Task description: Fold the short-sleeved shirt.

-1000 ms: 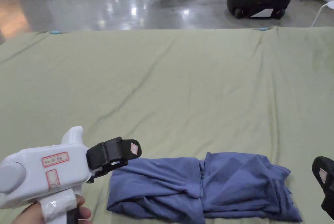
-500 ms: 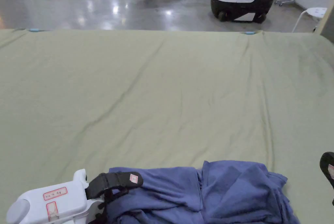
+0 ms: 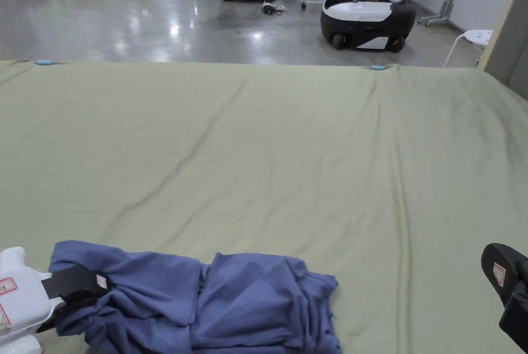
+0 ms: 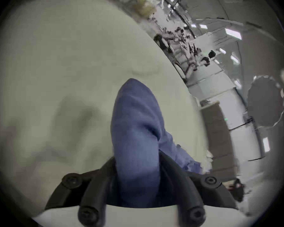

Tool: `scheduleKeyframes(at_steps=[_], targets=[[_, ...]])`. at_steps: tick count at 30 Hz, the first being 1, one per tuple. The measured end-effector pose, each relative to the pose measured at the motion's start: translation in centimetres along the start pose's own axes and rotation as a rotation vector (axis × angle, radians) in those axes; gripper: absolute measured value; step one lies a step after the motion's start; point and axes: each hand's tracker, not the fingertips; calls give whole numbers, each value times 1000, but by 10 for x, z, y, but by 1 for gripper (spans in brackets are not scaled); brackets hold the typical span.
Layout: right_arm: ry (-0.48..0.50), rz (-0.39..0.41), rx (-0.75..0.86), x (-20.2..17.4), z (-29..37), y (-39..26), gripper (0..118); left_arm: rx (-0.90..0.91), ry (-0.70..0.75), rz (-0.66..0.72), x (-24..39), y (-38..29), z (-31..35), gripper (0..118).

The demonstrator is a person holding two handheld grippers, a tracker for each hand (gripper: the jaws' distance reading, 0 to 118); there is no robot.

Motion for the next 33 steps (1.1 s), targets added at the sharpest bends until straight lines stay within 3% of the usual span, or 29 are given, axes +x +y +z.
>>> scheduleKeyframes(at_steps=[3, 7, 13, 17, 18, 21, 22, 26, 29, 30, 31, 32, 33], targets=[[8, -4, 10, 3, 3, -1, 5, 56, 112, -219, 48, -24, 8, 14], [19, -18, 11, 7, 3, -3, 5, 82, 44, -327, 132, -75, -1, 14], [36, -35, -11, 16, 8, -4, 5, 9, 159, -669, 210, -162, -99, 14], [40, -23, -20, 19, 13, -4, 5, -19, 221, -752, 217, -189, -137, 15], [45, -25, -22, 21, 13, -5, 5, -9, 214, -737, 215, -187, -136, 22], [83, -55, -82, 23, 9, -4, 6, -87, -17, -644, 205, -169, -117, 102], [91, -66, -77, 23, 9, -4, 6, -118, -54, -606, 203, -163, -106, 106], [101, -54, -80, 17, 9, -4, 6, 82, -302, -517, 176, -136, -49, 105], [126, -61, -94, 10, 0, -7, 6, 43, -252, -355, 157, -120, -57, 105], [129, -57, -100, 6, -3, -9, 6, 34, -291, -328, 154, -120, -63, 99], [130, -51, -110, 2, -7, -11, 6, 3, -348, -321, 157, -122, -74, 71], [134, -50, -121, -1, -10, -12, 6, -52, -377, -329, 161, -127, -88, 36], [147, -53, -130, -4, -13, -14, 6, -96, -355, -319, 164, -135, -104, 14]])
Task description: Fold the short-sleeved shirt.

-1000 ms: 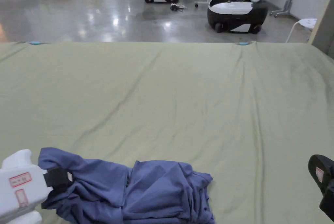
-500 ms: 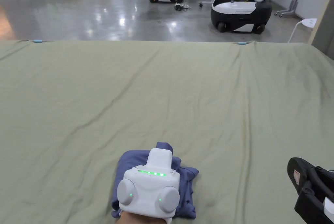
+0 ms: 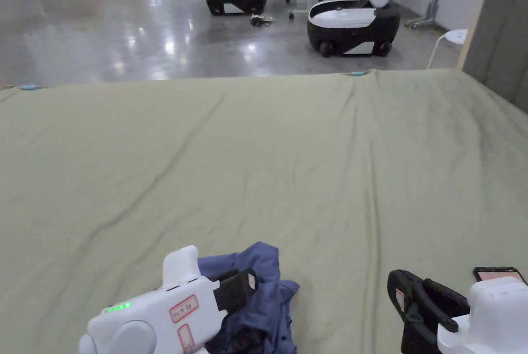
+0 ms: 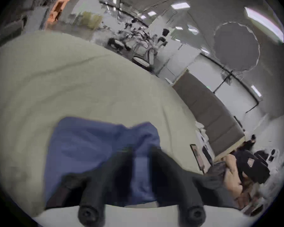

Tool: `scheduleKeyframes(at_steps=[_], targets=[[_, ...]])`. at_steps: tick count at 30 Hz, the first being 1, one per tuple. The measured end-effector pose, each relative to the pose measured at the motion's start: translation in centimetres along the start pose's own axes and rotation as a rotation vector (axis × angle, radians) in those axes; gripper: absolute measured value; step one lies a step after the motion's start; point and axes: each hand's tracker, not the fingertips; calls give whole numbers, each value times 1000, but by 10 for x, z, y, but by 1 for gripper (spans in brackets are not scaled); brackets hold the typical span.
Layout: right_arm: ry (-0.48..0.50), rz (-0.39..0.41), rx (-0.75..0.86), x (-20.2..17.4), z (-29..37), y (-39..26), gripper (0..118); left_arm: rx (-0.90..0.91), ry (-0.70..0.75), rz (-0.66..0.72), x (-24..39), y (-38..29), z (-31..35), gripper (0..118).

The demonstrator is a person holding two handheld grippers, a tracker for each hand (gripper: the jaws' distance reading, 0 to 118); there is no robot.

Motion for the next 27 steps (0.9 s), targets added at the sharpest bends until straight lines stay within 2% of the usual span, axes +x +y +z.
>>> scheduleKeyframes(at_steps=[1, 5, 6, 9, 12, 13, 14, 15, 16, 17, 18, 19, 20, 21, 22, 23, 25, 27], targets=[[3, -3, -5, -4, -2, -1, 6, -28, 67, -8, 2, -8, -16, 15], [5, 19, -22, -17, -10, -3, 6, -100, 27, -57, 13, -34, -50, 15], [17, 24, -36, -21, -17, -3, 6, -65, 39, -93, 16, -35, -44, 15], [117, 27, -118, -36, -54, -11, 6, 58, 27, -75, 13, -25, -1, 15], [191, -70, -220, -45, -115, -30, 6, 79, 71, -118, -2, -7, 46, 16], [228, -94, -230, -46, -136, -38, 6, 106, 86, -123, -11, -1, 60, 30], [260, -113, -235, -47, -150, -45, 6, 104, 89, -110, -21, 4, 71, 60], [322, -156, -253, -46, -165, -52, 6, 105, 95, -75, -34, 11, 81, 95], [365, -195, -287, -43, -177, -61, 6, 98, 84, -27, -51, 15, 87, 116], [370, -194, -310, -41, -184, -68, 6, 120, 64, 20, -66, 16, 92, 117], [326, -166, -333, -40, -190, -76, 6, 122, 48, 85, -83, 18, 93, 117], [223, -116, -370, -40, -193, -83, 5, 93, 29, 162, -101, 19, 90, 117], [206, -116, -389, -37, -195, -88, 5, 54, 4, 238, -116, 18, 85, 117], [261, -172, -345, -33, -189, -89, 5, 9, -41, 316, -131, 15, 76, 117], [265, -212, -330, -32, -186, -85, 5, -37, -104, 393, -145, 10, 64, 117], [255, -197, -345, -34, -187, -83, 5, -76, -185, 454, -154, 5, 53, 117], [248, -161, -340, -37, -185, -81, 5, 28, -395, 467, -154, -2, 42, 117], [244, -144, -340, -39, -187, -80, 5, -87, -451, 559, -142, -2, 13, 116]])
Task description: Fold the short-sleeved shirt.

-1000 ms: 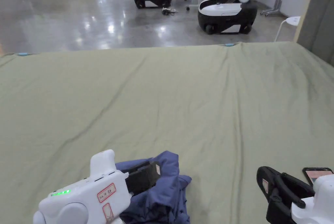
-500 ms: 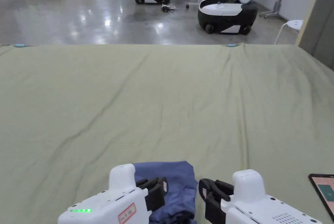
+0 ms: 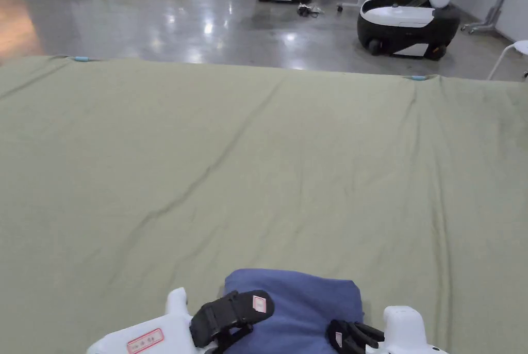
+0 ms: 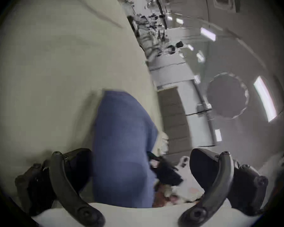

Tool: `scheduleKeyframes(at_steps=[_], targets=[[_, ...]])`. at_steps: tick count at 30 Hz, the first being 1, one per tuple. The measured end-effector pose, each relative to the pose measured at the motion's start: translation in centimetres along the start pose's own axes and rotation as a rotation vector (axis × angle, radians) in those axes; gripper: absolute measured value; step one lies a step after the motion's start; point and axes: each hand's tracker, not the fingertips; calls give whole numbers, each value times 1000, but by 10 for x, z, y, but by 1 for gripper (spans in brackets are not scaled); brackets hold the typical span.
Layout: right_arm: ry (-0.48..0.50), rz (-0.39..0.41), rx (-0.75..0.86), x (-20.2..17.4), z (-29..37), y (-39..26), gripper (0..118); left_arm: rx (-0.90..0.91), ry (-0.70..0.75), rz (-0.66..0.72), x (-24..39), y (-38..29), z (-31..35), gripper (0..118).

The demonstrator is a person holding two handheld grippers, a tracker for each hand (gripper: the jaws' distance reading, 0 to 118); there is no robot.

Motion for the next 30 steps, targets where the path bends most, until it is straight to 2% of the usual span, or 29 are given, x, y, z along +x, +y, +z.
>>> scheduleKeyframes(at_steps=[1, 2, 3, 4, 5, 6, 7, 9, 12, 15, 19, 27, 28, 30], targets=[[0, -2, 3, 0, 0, 0, 5, -5, 31, -30, -1, 0, -13, 112], [1, -7, 5, 0, 0, 0, 5, -6, 119, -74, 2, 0, -23, 103], [-2, -12, 6, 0, 0, 0, 5, -14, 254, -90, 5, 1, -34, 77], [-15, -14, 9, 0, 2, 2, 5, -23, 357, -96, 7, -1, -42, 29], [-6, -14, 8, 0, 4, 3, 5, -33, 286, -97, 14, 4, -37, 29], [-8, -10, 14, -3, 8, 4, 5, -47, 295, -112, 26, 8, -35, 29], [-9, 2, 19, -5, 11, 5, 5, -64, 407, -195, 39, 11, -33, 29], [-5, 23, 30, -10, 16, 8, 5, -55, 475, -311, 58, 22, -20, 29], [-20, 43, 35, -19, 22, 11, 5, -6, 526, -371, 71, 57, 28, 29], [-22, 50, 42, -29, 24, 15, 5, 27, 651, -429, 72, 96, 88, 29], [-23, 77, 39, -48, 20, 17, 5, 45, 735, -406, 49, 147, 185, 29], [-12, 121, 7, -87, 0, 12, 5, 160, 1040, -337, 12, 233, 363, 29], [-13, 124, 5, -91, -2, 11, 5, 169, 1029, -299, 6, 239, 375, 29], [-12, 129, -2, -97, -6, 11, 5, 192, 910, -252, -4, 240, 393, 29]])
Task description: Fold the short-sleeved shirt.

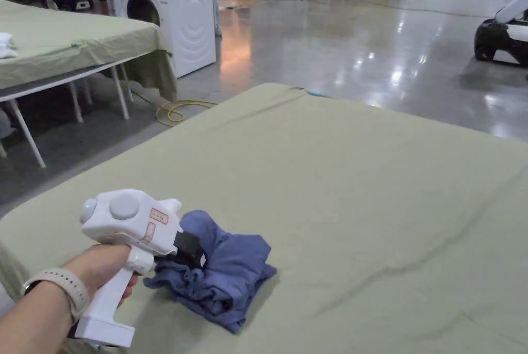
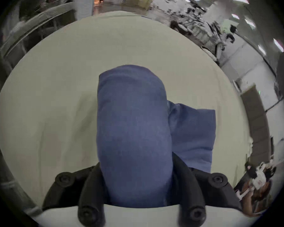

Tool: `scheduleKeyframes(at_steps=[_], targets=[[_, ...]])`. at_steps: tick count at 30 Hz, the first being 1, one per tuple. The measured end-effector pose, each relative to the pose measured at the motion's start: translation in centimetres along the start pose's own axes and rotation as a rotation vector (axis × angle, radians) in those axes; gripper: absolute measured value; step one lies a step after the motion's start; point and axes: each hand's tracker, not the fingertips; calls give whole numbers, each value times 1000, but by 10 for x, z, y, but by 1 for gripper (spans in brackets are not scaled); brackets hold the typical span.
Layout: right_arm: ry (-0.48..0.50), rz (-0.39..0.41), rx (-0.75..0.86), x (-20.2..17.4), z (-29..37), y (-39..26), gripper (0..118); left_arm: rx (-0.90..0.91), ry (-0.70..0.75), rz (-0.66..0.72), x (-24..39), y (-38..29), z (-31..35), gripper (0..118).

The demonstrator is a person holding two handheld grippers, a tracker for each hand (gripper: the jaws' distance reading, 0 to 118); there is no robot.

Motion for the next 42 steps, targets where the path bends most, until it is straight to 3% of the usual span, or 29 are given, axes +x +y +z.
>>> scheduleKeyframes(at_steps=[3, 4, 5, 6, 7, 12, 13, 15, 18, 19, 26, 31, 33, 35, 36, 37, 39, 40, 42], targets=[[12, 13, -9, -8, -4, 4, 5, 26, -13, -19, 10, -14, 2, 30], [17, 18, -10, -10, -4, 6, 5, 64, 38, -25, 13, -16, 6, 52], [18, 25, -9, -12, -5, 8, 5, 81, 85, -40, 15, -17, 12, 84], [19, 32, -6, -15, -4, 9, 5, 88, 98, -54, 13, -14, 24, 108], [22, 35, -1, -17, -2, 11, 5, 120, 100, -59, 10, -13, 38, 112], [37, 42, 41, -13, 13, 13, 6, 222, 399, -52, 8, -23, 97, 110], [37, 41, 48, -11, 17, 14, 6, 240, 422, -65, 18, -30, 104, 103], [25, 36, 72, -6, 30, 18, 6, 319, 362, -104, 52, -47, 117, 79], [-73, 35, 127, 3, 55, 33, 6, 487, 397, -237, 132, -81, 115, 13], [-106, 46, 153, 7, 65, 39, 6, 519, 418, -304, 161, -94, 112, 11], [-269, 138, 405, 36, 151, 96, 6, 896, 98, -539, 354, -181, 100, 11], [-416, 188, 515, 37, 185, 125, 10, 985, 62, -600, 445, -218, 83, 11], [-406, 188, 526, 38, 192, 130, 21, 946, 14, -574, 460, -229, 81, 11], [-361, 181, 542, 43, 199, 134, 21, 915, -27, -586, 471, -237, 79, 12], [-369, 191, 544, 42, 199, 135, 21, 920, -16, -591, 476, -241, 80, 16], [-383, 204, 548, 43, 199, 135, 25, 914, -12, -600, 484, -242, 81, 28], [-388, 204, 538, 46, 198, 137, 39, 906, -35, -632, 492, -242, 85, 39], [-370, 192, 535, 48, 197, 138, 47, 914, -34, -630, 495, -242, 86, 51], [-354, 166, 549, 50, 196, 137, 53, 932, -35, -626, 503, -242, 89, 77]])
